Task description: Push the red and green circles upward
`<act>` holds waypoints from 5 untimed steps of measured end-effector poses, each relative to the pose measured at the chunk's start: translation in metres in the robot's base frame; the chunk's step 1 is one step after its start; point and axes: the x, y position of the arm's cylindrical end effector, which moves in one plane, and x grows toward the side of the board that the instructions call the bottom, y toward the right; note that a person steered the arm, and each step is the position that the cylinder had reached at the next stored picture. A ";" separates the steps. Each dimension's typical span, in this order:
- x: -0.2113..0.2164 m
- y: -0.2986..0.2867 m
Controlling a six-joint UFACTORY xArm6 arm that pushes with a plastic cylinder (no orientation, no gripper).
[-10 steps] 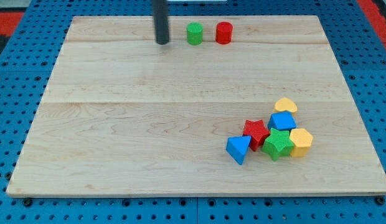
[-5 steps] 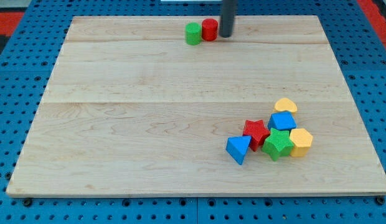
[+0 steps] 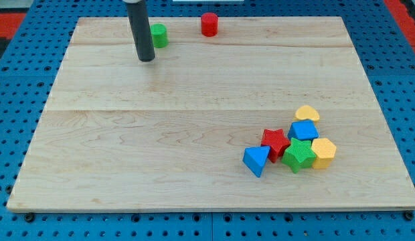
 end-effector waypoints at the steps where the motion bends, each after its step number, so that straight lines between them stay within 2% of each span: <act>1: -0.031 0.006; 2: -0.050 0.020; 3: -0.048 0.028; 4: -0.045 -0.013; 5: -0.033 0.034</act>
